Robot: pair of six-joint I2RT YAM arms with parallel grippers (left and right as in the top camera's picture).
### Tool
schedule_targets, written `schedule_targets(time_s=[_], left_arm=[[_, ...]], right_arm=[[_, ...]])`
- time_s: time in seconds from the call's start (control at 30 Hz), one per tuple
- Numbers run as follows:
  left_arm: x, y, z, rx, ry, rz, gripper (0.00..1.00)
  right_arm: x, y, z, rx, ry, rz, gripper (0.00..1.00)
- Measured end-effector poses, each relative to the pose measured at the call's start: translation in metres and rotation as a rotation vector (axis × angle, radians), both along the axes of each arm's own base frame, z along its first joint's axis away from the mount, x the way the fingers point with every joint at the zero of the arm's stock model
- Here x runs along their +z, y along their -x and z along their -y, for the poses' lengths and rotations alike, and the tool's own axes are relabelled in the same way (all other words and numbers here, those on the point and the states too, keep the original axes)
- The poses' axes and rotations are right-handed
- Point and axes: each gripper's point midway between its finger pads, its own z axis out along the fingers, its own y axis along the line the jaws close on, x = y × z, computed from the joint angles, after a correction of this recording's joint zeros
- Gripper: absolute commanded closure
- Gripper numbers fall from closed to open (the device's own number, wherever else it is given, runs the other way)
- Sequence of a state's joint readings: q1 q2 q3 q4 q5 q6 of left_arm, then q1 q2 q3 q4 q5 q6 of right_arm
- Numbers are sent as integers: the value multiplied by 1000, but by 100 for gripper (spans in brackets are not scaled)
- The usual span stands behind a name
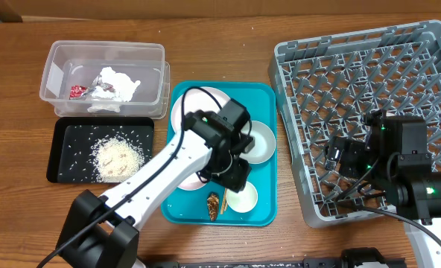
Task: Sort waste into correct bins and load items into the dishwasher
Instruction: 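Grasp the white cup on the teal tray with the left gripper, then hand the white cup from the left gripper to the right gripper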
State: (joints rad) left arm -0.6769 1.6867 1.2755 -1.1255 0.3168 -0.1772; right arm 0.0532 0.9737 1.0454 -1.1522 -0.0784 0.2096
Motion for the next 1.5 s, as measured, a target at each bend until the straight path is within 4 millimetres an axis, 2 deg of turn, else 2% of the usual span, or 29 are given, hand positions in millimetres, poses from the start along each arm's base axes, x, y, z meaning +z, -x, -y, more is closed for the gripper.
schedule_targets(time_s=[0.13, 0.2, 0.3, 0.43, 0.5, 0.53, 0.8, 0.9, 0.97, 1.1, 1.17, 1.23, 1.3, 1.37, 1.5], left_arm=[[-13, 4, -8, -2, -60, 12, 42], [-20, 3, -13, 14, -87, 25, 47], [-30, 3, -18, 38, -111, 35, 68], [-35, 0, -19, 61, -120, 47, 79], [-36, -2, -18, 65, -116, 55, 94], [-36, -2, -18, 66, -116, 57, 96], [-35, -1, -13, 72, -88, 46, 96], [-32, 5, -9, 65, -51, 3, 96], [-28, 9, -8, 57, -12, -41, 96], [-5, -6, -3, 71, 153, -84, 96], [16, -21, -1, 83, 283, -74, 96], [40, -39, -1, 98, 423, -36, 96], [65, -60, -1, 112, 575, 17, 96], [88, -77, -2, 124, 716, 55, 96], [128, -99, -8, 120, 957, 98, 96]], right_arm=[[0, 0, 0, 1, 0, 0, 0], [0, 0, 0, 0, 1, 0, 0], [0, 0, 0, 0, 0, 0, 0], [0, 0, 0, 0, 0, 0, 0], [0, 0, 0, 0, 1, 0, 0], [0, 0, 0, 0, 0, 0, 0], [0, 0, 0, 0, 2, -1, 0], [-3, 4, 10, -33, 51, -19, 0], [-5, 7, 26, -112, 109, -35, 0], [-2, 5, 54, -271, 183, -14, 0], [3, -2, 58, -299, 174, 18, 0], [5, -11, 53, -273, 138, 45, 0], [7, -23, 35, -171, 71, 70, 0], [8, -33, 7, -25, -28, 88, 0], [23, -44, -62, 340, -303, 156, 0]])
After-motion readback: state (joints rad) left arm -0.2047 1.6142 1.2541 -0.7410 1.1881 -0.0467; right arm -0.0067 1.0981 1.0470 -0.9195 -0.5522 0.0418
